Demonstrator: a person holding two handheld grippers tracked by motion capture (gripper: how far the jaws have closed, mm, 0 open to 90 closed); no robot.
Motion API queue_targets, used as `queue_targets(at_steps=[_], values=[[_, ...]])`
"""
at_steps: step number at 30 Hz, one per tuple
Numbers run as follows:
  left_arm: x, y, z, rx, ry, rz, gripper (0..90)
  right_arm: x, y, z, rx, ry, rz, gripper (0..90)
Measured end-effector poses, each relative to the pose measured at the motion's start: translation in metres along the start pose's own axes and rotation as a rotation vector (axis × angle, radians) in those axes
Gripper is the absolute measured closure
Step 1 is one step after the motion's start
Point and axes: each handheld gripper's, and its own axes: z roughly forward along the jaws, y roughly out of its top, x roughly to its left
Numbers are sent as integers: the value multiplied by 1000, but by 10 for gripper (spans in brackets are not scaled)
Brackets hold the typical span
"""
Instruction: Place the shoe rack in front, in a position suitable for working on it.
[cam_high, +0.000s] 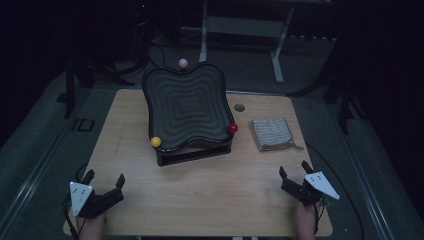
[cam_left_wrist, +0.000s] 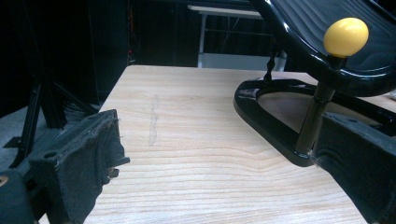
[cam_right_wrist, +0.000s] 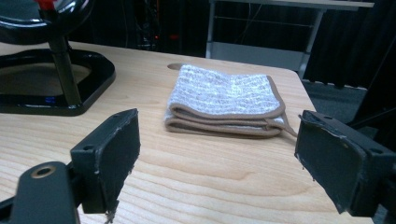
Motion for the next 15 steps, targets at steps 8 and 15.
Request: queue_targets(at_steps=[8, 15], values=[[4, 1, 0, -1, 11, -36, 15, 1, -4, 2, 28, -12, -24, 139], [2, -2, -5, 40, -12, -34, 15, 4, 2, 0, -13, 12, -17, 139]])
